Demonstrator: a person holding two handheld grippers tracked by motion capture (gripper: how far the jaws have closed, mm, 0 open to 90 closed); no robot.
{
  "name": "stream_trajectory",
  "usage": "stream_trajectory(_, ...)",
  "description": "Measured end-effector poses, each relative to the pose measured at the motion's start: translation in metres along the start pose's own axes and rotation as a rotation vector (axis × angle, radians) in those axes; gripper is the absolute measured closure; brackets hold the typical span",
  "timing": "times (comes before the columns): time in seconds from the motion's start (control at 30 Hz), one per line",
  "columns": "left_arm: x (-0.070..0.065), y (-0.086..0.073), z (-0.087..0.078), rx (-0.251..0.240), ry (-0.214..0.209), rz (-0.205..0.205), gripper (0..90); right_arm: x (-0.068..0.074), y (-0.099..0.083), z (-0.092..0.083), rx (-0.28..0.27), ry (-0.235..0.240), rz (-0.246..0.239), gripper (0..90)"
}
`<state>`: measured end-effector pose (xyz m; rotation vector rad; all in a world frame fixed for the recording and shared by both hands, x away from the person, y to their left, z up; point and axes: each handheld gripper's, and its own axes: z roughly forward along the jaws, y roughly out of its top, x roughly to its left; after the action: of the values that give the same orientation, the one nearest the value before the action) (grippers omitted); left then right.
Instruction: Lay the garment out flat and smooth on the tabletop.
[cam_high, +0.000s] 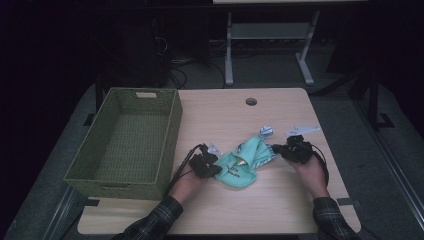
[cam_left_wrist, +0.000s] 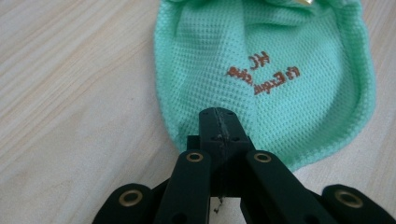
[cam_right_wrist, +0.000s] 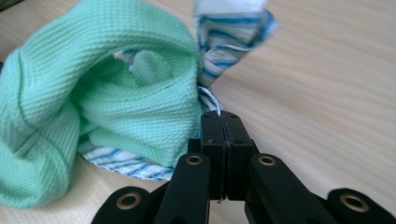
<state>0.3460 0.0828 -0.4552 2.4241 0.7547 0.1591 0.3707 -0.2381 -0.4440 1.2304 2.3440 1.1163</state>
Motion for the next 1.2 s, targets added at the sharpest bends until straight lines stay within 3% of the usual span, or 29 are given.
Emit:
stream_trajectory(0.37,0.003,-0.002,-0.003,0.006,0.001,-0.023,89.8,-0.010,0.004,-0.021,-0.030,-0.067,-0.009,88.7)
stream_trajectory(0.67,0.009,-0.005,-0.008,0.002,0.043,-0.073,89.8,-0.023,-0.003,-0.030,-0.019,-0.124,0.001,88.9)
stream_trajectory(0.77,0.012,-0.007,-0.010,0.014,0.063,-0.073,89.8,-0.027,-0.006,-0.033,-0.012,-0.148,0.009,88.9)
stream_trajectory(0.93,0.013,-0.011,-0.011,-0.003,0.046,-0.093,89.7,-0.035,-0.010,-0.034,-0.015,-0.156,0.028,88.7)
stream_trajectory(1.1,0.013,-0.006,-0.014,-0.048,0.042,-0.096,84.8,-0.036,-0.010,-0.037,-0.046,-0.155,0.043,71.1)
stream_trajectory(1.2,0.015,0.000,-0.012,-0.076,0.043,-0.076,77.5,-0.035,-0.009,-0.042,-0.062,-0.146,0.052,69.6)
